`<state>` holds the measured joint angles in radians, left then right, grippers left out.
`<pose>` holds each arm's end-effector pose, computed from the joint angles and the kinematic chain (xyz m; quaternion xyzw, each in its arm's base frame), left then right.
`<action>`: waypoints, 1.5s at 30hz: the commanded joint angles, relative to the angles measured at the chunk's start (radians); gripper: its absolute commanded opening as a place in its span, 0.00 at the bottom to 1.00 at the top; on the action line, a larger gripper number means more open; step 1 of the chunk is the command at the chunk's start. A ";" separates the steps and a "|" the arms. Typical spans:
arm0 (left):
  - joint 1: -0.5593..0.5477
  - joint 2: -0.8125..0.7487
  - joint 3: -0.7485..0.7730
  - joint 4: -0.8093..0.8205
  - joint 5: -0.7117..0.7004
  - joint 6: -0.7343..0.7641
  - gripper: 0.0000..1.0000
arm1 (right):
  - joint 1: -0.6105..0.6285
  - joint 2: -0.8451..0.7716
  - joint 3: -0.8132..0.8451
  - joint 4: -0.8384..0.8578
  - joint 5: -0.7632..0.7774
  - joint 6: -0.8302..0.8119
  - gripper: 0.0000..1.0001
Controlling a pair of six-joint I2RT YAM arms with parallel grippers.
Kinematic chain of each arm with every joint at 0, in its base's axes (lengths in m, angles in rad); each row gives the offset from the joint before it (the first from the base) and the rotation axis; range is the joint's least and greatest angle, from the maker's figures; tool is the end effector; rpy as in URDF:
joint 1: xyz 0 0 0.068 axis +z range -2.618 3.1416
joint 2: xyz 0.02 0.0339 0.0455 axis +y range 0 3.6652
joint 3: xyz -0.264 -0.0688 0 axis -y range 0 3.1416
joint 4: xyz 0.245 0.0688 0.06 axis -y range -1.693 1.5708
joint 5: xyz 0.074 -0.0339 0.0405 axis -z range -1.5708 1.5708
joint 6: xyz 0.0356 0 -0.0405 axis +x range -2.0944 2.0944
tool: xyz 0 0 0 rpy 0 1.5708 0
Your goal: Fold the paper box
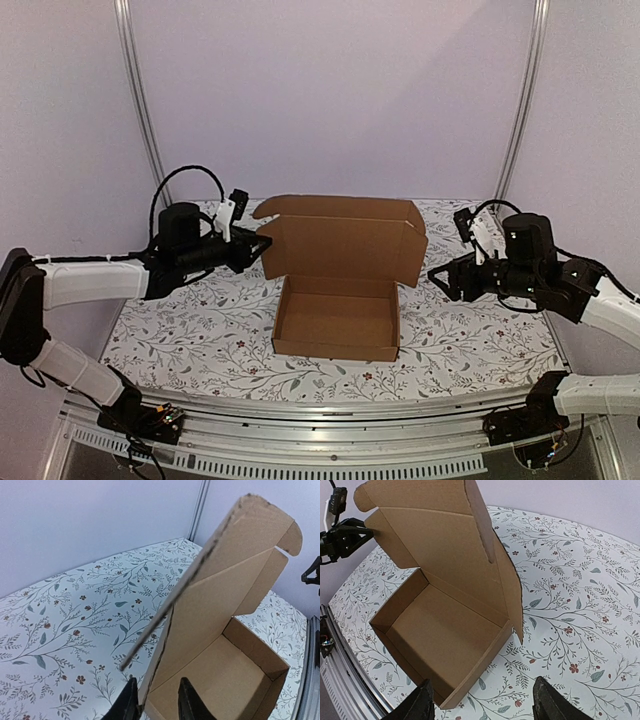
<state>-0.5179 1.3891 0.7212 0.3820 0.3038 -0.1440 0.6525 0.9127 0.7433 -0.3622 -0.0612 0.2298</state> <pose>0.2601 -0.1604 0.2381 0.2362 0.7608 -0.3070 0.5208 0.1612 0.1259 0.2847 -0.1969 0.8451 0.2359 0.4374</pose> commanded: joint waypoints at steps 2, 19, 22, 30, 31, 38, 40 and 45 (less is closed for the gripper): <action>0.011 0.015 0.030 0.010 0.014 0.018 0.20 | 0.001 -0.014 0.007 -0.030 0.022 -0.019 0.66; 0.012 0.001 0.036 -0.029 0.056 0.046 0.00 | -0.001 0.122 0.138 0.025 0.080 -0.279 0.69; 0.012 -0.004 0.031 -0.032 0.064 0.050 0.00 | -0.014 0.190 0.188 0.039 0.089 -0.353 0.70; 0.012 0.006 0.026 -0.022 0.070 0.046 0.00 | -0.122 0.338 0.260 0.115 -0.087 -0.394 0.64; 0.012 0.005 0.025 -0.021 0.070 0.046 0.00 | -0.124 0.349 0.265 0.116 -0.091 -0.398 0.64; 0.012 0.005 0.021 -0.019 0.072 0.047 0.00 | -0.142 0.373 0.246 0.164 -0.144 -0.425 0.48; 0.012 0.004 0.021 -0.018 0.072 0.046 0.00 | -0.144 0.374 0.243 0.171 -0.154 -0.425 0.41; 0.012 0.004 0.023 -0.015 0.074 0.042 0.00 | -0.146 0.376 0.233 0.173 -0.171 -0.422 0.25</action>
<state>-0.5156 1.3945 0.7368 0.3714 0.3595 -0.1013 0.5121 1.2831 0.9840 -0.2092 -0.1978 -0.1913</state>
